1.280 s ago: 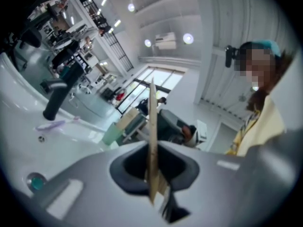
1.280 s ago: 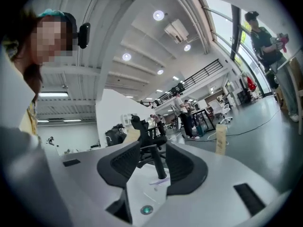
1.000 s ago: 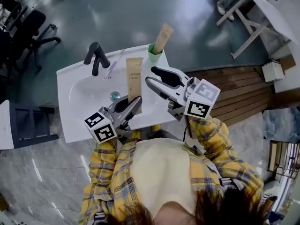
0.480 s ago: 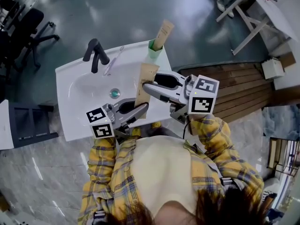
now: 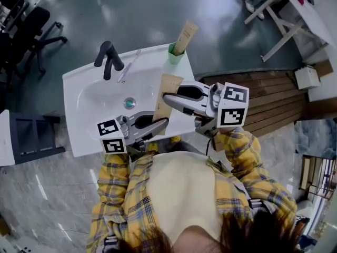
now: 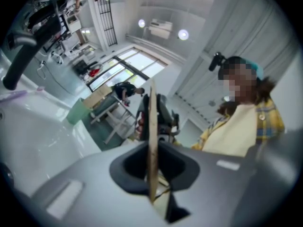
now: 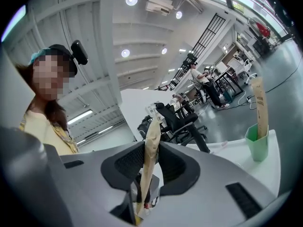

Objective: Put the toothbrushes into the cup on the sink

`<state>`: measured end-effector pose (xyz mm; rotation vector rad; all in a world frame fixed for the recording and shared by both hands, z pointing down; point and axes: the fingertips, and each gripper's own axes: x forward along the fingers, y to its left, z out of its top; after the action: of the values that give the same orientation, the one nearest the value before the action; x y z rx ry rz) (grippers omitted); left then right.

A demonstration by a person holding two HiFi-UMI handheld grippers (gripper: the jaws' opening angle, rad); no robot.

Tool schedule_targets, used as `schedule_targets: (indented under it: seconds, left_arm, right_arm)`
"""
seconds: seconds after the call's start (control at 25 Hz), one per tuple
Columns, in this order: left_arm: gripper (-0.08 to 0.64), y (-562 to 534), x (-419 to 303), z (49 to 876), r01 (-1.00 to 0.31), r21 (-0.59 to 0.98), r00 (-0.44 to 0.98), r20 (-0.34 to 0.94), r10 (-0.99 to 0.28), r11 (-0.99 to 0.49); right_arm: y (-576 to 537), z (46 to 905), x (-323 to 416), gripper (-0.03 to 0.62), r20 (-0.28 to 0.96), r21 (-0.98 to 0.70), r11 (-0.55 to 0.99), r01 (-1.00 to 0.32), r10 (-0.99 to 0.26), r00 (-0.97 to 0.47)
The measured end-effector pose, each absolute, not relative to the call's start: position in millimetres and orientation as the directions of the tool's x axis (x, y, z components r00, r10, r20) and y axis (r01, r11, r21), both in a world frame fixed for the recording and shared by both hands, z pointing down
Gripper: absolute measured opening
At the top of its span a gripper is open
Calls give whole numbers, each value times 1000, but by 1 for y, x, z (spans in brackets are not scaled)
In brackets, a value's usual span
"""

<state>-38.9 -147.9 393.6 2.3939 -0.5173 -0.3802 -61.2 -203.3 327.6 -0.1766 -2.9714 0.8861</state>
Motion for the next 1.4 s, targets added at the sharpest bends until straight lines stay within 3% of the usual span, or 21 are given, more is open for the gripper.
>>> schedule_targets:
  seconds: [0.6,0.92,1.4]
  left_arm:
    - [42,-159,-45,397,-328,642,850,-120,-513,-693]
    - [133,-168,-60,403,-469,599,777,-70,-625,-649]
    - [165,-178,-83,400,-660,493,651,-2,-759,-567]
  right_arm:
    - [-205,325,-66,71,-16,-555,820,139,156,-988]
    - [-208,321,-66,69,-18,-541,831,132,145,-989]
    - [-229,301,-56,67,-43,-508,857,93,82,-996]
